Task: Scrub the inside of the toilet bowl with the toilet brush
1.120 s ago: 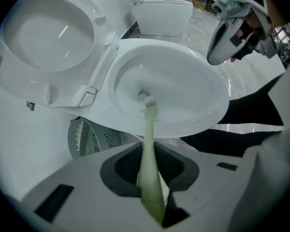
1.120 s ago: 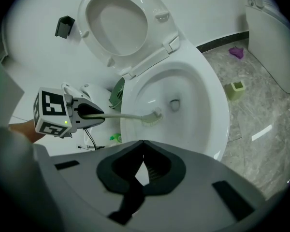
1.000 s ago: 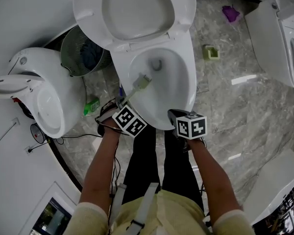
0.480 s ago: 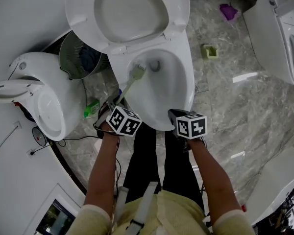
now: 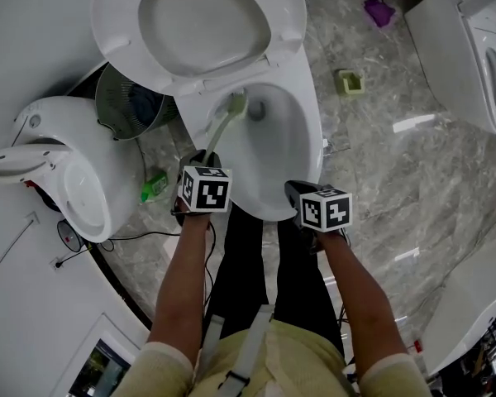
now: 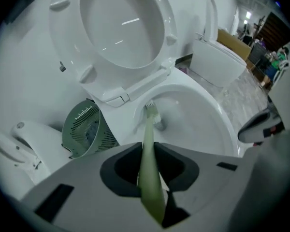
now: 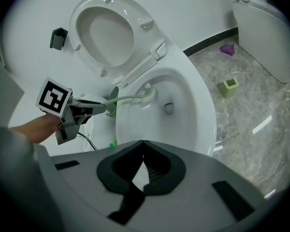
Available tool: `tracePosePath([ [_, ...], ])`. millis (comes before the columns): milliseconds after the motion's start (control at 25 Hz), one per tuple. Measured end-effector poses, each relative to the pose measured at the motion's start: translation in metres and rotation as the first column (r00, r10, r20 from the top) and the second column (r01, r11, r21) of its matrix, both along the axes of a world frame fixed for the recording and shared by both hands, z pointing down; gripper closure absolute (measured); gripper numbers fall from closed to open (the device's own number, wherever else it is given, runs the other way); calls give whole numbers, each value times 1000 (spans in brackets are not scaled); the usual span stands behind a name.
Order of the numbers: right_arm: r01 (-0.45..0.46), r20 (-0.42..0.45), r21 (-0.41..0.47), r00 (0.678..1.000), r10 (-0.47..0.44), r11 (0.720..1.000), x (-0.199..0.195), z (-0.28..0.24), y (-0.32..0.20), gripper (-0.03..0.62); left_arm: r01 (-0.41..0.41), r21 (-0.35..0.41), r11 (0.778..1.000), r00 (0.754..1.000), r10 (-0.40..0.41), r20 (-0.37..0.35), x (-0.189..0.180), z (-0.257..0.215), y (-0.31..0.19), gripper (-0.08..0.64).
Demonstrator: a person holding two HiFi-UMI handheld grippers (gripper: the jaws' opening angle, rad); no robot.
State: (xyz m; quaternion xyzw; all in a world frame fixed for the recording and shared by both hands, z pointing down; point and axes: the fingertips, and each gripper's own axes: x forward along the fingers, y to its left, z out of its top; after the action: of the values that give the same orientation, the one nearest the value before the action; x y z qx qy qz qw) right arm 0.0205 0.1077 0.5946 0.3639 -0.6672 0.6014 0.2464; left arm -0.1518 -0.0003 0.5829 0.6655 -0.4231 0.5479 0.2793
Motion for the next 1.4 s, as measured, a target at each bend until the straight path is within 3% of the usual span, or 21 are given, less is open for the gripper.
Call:
tracePosePath([
  [80, -9, 1, -1, 1000, 9, 1000, 3, 0, -1, 577, 33, 14, 999, 999, -32, -35, 8, -1, -10, 477],
  [160, -19, 1, -2, 1000, 19, 1000, 7, 0, -1, 577, 15, 10, 1000, 998, -15, -61, 21, 0, -16, 477],
  [360, -51, 1, -8, 999, 51, 999, 19, 1, 0, 577, -135, -15, 991, 985, 132, -115, 61, 0, -9, 477],
  [520, -67, -5, -10, 998, 67, 998, 25, 1, -1, 577, -274, -38, 961, 953, 266, -144, 91, 2, 12, 477],
  [640, -68, -5, -4, 998, 68, 998, 28, 0, -2, 577, -328, -51, 943, 935, 316, -162, 104, 3, 28, 477],
  [800, -69, -8, 0, 998, 69, 998, 30, -2, -2, 577, -382, -71, 922, 912, 363, -189, 107, -2, 49, 477],
  [1040, -55, -15, 12, 998, 55, 998, 29, -3, -2, 577, -484, -97, 870, 865, 459, -202, 99, -6, 88, 479],
  [1280, -29, -21, 9, 999, 29, 1000, 25, -2, 3, 577, -511, -161, 845, 852, 472, -225, 90, -10, 132, 477],
  [1400, -21, -22, 9, 1000, 21, 1000, 21, -2, 6, 577, -538, -190, 821, 837, 495, -233, 83, -13, 152, 477],
])
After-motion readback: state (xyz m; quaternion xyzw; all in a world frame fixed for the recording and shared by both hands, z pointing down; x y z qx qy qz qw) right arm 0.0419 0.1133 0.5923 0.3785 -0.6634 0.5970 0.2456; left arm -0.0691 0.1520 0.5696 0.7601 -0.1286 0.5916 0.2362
